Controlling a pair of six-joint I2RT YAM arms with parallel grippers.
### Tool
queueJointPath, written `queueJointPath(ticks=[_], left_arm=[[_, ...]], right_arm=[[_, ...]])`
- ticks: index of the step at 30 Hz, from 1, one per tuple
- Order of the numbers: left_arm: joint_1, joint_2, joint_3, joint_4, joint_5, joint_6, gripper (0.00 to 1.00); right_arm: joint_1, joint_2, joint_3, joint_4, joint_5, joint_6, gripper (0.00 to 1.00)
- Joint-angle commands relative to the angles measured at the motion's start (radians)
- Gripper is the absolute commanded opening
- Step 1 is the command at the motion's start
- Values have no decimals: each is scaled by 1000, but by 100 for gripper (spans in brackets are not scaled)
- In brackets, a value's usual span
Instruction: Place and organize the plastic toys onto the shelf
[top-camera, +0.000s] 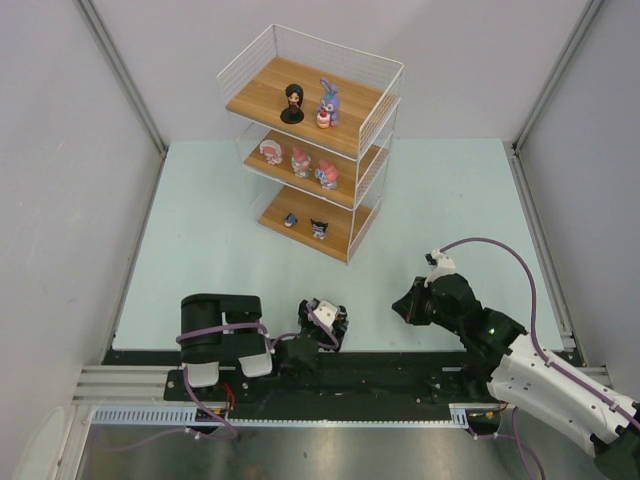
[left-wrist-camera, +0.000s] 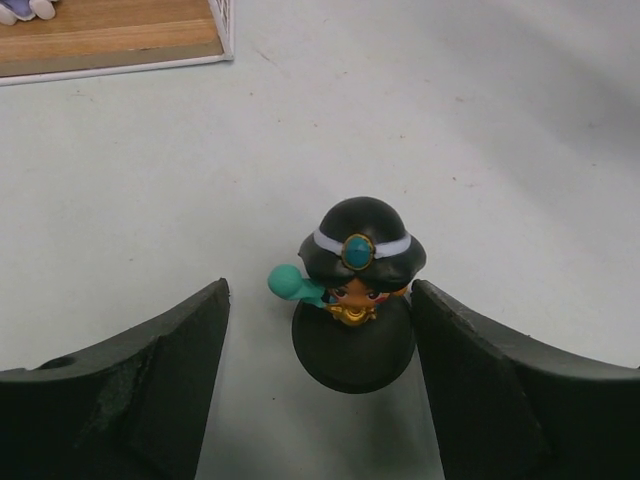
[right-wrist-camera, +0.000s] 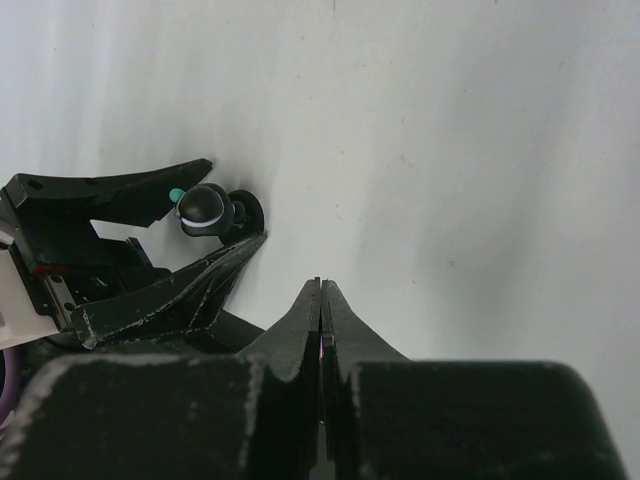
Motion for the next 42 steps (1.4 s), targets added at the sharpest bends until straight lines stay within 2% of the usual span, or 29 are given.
queueJointPath(ticks=[1, 8, 20, 30, 42], left_arm=[[9, 10, 14, 448, 24, -3, 76], [8, -5, 19, 447, 32, -7, 69], [8, -39, 0, 447, 35, -9, 64], [8, -128, -23, 447, 44, 27, 63], [9, -85, 2, 447, 25, 37, 63]], right_arm=[[-6, 2, 3, 33, -15, -22, 0], [-10, 2, -9, 37, -23, -17, 0], [-19, 2, -12, 40, -30, -20, 0], [-25, 3, -15, 43, -36, -22, 0], [-34, 0, -15, 37, -47, -26, 0]])
